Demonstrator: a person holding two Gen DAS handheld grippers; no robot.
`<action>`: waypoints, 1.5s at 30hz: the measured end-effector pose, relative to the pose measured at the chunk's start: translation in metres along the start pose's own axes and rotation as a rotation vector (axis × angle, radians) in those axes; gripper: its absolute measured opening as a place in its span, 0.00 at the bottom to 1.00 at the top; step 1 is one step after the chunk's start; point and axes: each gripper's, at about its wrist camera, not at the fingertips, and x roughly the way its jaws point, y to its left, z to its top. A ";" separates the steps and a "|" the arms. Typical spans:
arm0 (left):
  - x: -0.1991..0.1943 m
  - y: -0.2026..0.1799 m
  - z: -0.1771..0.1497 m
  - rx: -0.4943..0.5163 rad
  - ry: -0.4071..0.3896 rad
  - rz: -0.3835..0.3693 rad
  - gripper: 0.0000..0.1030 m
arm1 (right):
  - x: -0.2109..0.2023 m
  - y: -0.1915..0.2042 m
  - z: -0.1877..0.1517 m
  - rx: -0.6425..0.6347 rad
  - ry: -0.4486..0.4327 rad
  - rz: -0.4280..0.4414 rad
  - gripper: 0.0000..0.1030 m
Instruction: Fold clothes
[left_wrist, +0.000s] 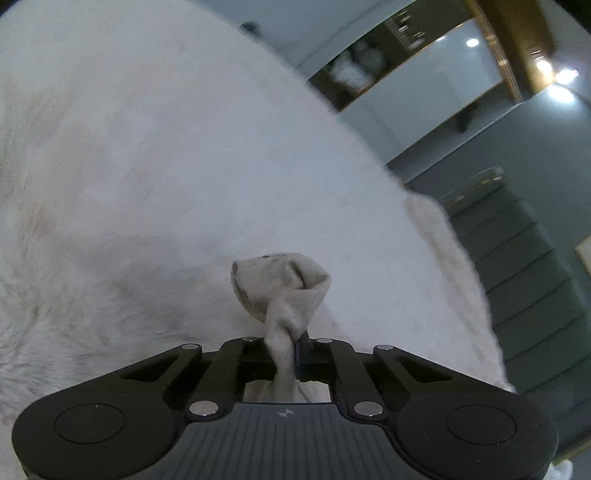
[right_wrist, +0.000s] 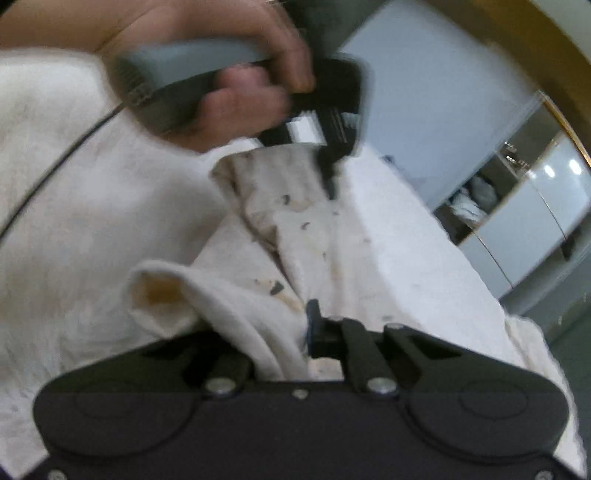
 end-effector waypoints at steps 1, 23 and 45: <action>-0.008 -0.016 0.002 0.009 -0.011 -0.005 0.05 | -0.013 -0.017 0.000 0.066 -0.023 0.004 0.02; 0.237 -0.363 -0.154 0.509 0.256 0.374 0.05 | -0.055 -0.301 -0.308 1.438 0.119 0.136 0.00; 0.285 -0.423 -0.167 0.543 0.294 0.275 0.62 | -0.081 -0.346 -0.299 1.354 0.255 -0.156 0.15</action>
